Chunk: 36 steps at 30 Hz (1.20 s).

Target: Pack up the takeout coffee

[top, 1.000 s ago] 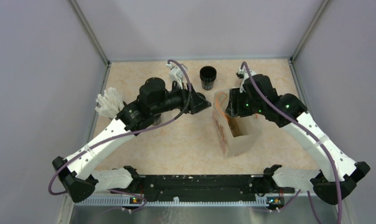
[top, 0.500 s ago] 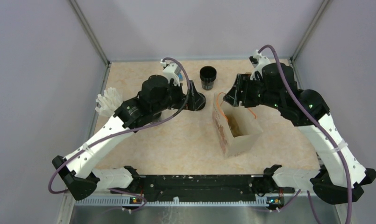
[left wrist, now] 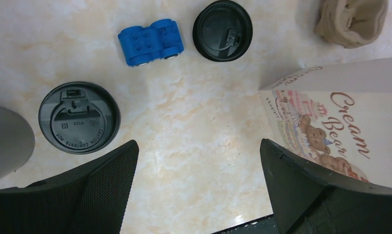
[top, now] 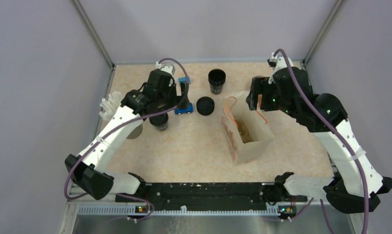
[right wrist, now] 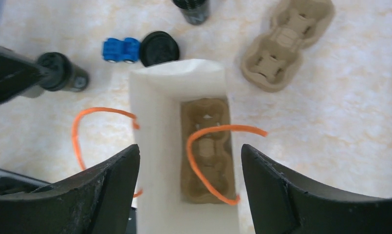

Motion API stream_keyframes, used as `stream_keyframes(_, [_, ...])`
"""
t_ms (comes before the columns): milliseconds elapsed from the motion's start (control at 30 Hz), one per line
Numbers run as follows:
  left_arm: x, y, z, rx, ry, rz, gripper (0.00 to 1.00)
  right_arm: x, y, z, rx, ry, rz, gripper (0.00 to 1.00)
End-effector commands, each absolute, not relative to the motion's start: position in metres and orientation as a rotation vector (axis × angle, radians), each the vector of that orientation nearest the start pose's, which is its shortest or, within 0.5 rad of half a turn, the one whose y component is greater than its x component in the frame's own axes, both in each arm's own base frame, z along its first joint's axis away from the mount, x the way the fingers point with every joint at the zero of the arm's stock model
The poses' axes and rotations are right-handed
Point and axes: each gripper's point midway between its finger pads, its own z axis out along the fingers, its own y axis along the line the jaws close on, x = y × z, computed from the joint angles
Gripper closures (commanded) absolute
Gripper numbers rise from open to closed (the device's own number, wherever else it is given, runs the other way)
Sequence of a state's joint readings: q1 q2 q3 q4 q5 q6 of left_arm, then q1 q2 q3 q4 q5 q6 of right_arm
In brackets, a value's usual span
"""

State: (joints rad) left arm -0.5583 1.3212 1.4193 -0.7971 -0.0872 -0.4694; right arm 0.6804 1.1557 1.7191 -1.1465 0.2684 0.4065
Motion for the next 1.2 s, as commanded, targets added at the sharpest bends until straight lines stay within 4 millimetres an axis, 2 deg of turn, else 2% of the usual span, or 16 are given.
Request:
stream_keyframes(0, [0.3,-0.183,0.262,0.078,2.342,-0.418,0.01,0.242,0.118,0.345,-0.172,2.162,0.081,0.25])
stream_keyframes(67, [0.301,-0.18,0.257,0.064,2.36,-0.421,0.01,0.245,0.123,0.337,-0.222,2.169,0.075,0.25])
stream_keyframes(133, [0.302,-0.178,0.255,0.055,2.377,-0.43,0.01,0.246,0.136,0.328,-0.29,2.182,0.127,0.26])
stream_keyframes(233, [0.303,-0.175,0.255,0.051,2.378,-0.435,0.01,0.247,0.141,0.304,-0.325,2.241,0.139,0.27])
stream_keyframes(300, [0.302,-0.178,0.255,0.062,2.38,-0.466,0.01,0.249,0.144,0.29,-0.339,2.266,0.167,0.31])
stream_keyframes(367, [0.3,-0.182,0.256,0.078,2.382,-0.498,0.01,0.253,0.147,0.285,-0.354,2.261,0.223,0.4])
stream_keyframes(467, [0.299,-0.188,0.259,0.095,2.375,-0.541,0.02,0.262,0.151,0.285,-0.411,2.211,0.296,0.52])
stream_keyframes(667, [0.296,-0.196,0.267,0.126,2.359,-0.599,0.06,0.265,0.146,0.277,-0.539,2.208,0.257,0.76])
stream_keyframes(800, [0.297,-0.199,0.276,0.151,2.341,-0.62,0.07,0.264,0.151,0.286,-0.651,2.15,0.27,0.91])
stream_keyframes(1033, [0.296,-0.205,0.289,0.164,2.33,-0.666,0.08,0.251,0.169,0.301,-0.947,2.036,0.357,0.97])
stream_keyframes(1167, [0.3,-0.207,0.296,0.143,2.323,-0.675,0.09,0.252,0.192,0.307,-1.072,1.977,0.46,0.99])
